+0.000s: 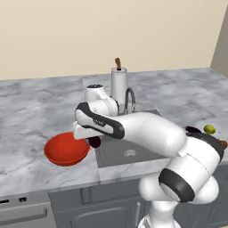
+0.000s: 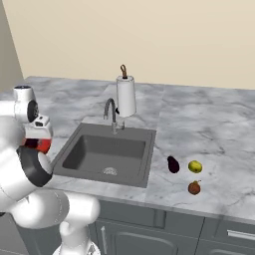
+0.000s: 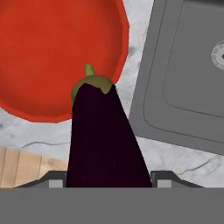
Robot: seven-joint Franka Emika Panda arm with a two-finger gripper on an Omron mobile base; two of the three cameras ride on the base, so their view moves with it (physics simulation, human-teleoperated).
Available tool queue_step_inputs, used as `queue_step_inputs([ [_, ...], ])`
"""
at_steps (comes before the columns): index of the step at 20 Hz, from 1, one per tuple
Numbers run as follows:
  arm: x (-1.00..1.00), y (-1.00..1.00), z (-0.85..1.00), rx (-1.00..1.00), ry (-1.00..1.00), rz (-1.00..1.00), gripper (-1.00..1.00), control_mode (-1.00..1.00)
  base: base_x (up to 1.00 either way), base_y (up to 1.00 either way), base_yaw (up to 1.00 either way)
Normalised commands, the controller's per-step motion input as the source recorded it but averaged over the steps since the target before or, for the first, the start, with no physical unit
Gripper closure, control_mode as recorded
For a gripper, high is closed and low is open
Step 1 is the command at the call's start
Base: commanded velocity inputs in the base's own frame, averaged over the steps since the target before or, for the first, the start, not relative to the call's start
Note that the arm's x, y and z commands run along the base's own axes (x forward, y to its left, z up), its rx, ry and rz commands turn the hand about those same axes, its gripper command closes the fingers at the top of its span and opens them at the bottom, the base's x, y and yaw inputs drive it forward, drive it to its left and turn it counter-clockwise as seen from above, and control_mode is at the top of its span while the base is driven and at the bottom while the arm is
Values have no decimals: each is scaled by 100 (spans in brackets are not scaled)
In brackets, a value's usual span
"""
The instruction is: There is a mixed pile of frozen fruits and vegetables on the counter. Locate all the frozen vegetables and place the items in a bowl on the counter. Take all the frozen fruits and defrost them in a running sink.
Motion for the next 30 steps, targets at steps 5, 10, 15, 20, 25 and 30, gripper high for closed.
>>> queue_step_inputs([
  [5,28,61,13,-15,2,-3,100,-100,0,0,0],
  [10,10,17,-5,-3,0,0,100,-100,0,0,0],
  [15,39,17,-4,0,1,0,100,-100,0,0,0],
  [20,22,29,-15,0,-1,0,100,-100,0,0,0],
  [25,-6,6,-29,0,0,0,100,-100,0,0,0],
  [30,-2,0,-47,0,0,0,100,-100,0,0,0],
])
